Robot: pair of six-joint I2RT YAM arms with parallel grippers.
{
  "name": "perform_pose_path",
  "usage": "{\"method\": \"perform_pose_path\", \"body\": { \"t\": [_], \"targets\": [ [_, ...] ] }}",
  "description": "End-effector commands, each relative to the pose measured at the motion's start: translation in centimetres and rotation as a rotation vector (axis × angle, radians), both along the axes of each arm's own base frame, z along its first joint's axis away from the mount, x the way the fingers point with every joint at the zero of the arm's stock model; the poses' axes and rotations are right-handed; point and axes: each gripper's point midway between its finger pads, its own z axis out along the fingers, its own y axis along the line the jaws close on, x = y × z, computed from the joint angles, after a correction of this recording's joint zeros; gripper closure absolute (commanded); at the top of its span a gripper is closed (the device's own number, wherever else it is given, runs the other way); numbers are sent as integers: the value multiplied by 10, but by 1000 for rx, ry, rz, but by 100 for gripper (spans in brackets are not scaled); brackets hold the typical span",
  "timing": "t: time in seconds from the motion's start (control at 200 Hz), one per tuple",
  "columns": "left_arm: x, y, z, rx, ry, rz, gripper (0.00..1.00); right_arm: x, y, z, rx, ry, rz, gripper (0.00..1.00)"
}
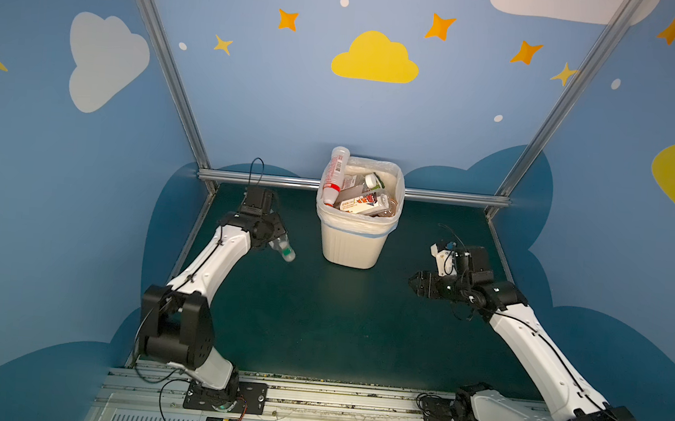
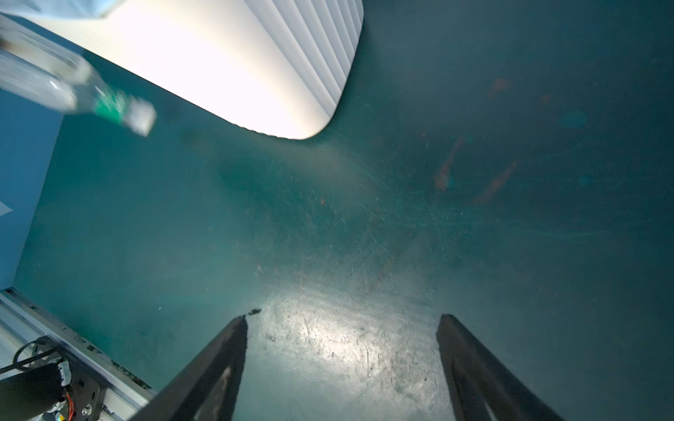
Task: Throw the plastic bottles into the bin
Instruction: 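Lift the water bottle with the left gripper over the bin, then release the water bottle into the bin with the left gripper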
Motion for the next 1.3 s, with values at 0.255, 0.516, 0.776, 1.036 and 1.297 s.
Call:
{"method": "perform_pose_path", "body": {
  "t": [0.255, 0.516, 0.776, 1.036, 1.297],
  "targets": [
    [-9, -143, 269, 37, -841, -538, 35, 3, 6, 22, 44, -40, 4, 17],
    [40, -219, 222, 195, -529, -646, 0, -2, 2, 28, 24, -50, 8, 17],
    [12, -195, 240, 258, -532, -537, 0, 4, 3, 32, 22, -79, 16, 17],
    [-31, -161, 263, 219, -674, -459, 0, 8, 7, 33, 39, -80, 21, 17],
    [-69, -114, 235, 252, -605, -373, 0, 5, 4, 35, 43, -88, 3, 17]
  ]
}}
